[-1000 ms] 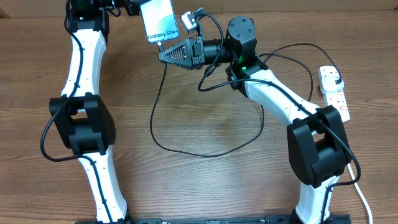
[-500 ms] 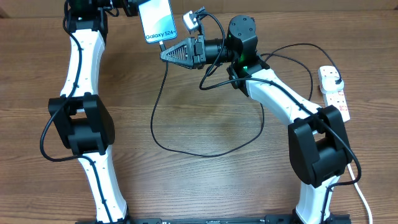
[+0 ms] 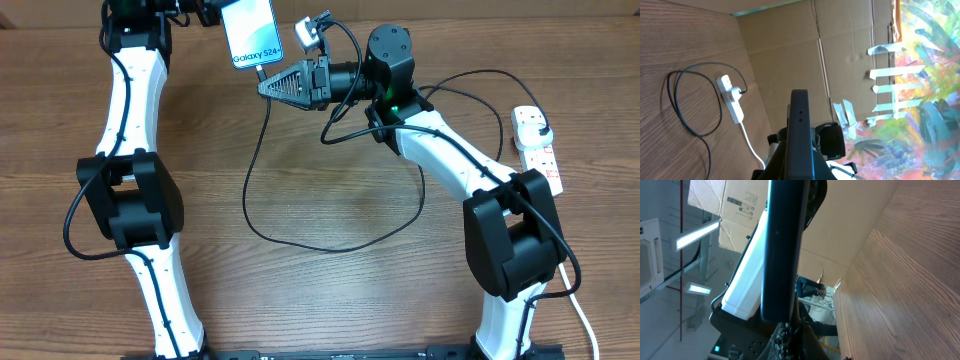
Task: Plug charger to phone and switch on socket
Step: 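Push the USB-C plug up into the phone's port with the right gripper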
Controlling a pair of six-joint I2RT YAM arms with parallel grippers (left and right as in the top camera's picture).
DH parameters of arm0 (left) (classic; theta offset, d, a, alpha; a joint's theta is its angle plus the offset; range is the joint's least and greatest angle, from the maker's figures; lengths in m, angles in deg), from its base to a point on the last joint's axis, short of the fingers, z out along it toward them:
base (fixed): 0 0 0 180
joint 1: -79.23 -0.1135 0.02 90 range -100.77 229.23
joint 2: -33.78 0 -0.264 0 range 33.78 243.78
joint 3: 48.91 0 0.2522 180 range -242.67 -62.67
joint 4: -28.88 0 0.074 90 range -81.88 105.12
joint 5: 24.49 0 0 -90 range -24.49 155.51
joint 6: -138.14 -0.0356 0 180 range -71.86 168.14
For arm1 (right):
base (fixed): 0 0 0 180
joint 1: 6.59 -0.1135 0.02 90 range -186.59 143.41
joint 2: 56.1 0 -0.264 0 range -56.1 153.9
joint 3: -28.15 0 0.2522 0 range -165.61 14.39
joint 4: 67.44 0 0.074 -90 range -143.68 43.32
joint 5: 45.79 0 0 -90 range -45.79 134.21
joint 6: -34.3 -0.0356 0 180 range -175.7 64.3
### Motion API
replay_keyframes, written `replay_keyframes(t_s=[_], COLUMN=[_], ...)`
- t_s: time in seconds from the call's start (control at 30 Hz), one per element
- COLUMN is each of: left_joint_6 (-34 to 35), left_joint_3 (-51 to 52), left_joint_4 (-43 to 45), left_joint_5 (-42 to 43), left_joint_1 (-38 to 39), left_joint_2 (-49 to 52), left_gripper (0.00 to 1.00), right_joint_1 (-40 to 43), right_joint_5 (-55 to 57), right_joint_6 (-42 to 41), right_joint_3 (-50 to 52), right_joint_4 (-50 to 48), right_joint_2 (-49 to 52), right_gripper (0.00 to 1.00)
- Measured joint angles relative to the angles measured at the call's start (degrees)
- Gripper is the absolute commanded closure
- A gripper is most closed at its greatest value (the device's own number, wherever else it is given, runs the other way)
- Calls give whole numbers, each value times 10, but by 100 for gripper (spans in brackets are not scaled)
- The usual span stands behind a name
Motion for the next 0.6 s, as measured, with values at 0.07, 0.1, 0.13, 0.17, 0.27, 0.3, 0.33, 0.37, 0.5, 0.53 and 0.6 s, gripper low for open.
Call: replay_keyframes(t_s=[0.07, 0.1, 0.13, 0.17, 0.27, 0.3, 0.33, 0.37, 0.5, 0.53, 0.6], left_joint_6=[0, 0, 0, 0, 0, -1, -2, -2, -7, -9, -15], left_joint_3=[0, 0, 0, 0, 0, 0, 0, 0, 0, 0, 0], left_joint_4=[0, 0, 0, 0, 0, 0, 0, 0, 0, 0, 0], left_joint_5=[-2, -2, -2, -3, -3, -3, -3, -3, -5, -5, -5], left_joint_1=[0, -1, 0, 0, 0, 1, 2, 3, 6, 6, 8], left_joint_2=[0, 0, 0, 0, 0, 0, 0, 0, 0, 0, 0], left_gripper=[96, 96, 96, 96, 96, 96, 96, 96, 96, 96, 96], right_joint_1=[2, 4, 4, 4, 4, 4, 4, 4, 6, 7, 7], right_joint_5=[0, 0, 0, 0, 0, 0, 0, -1, -5, -5, -7], right_joint_6=[0, 0, 0, 0, 0, 0, 0, 0, -2, -4, -7], right_joint_3=[0, 0, 0, 0, 0, 0, 0, 0, 0, 0, 0], right_joint_4=[0, 0, 0, 0, -1, 0, 0, -1, 0, 0, 0], right_joint_2=[0, 0, 0, 0, 0, 0, 0, 0, 0, 0, 0], right_gripper=[96, 96, 96, 96, 96, 96, 96, 96, 96, 96, 96])
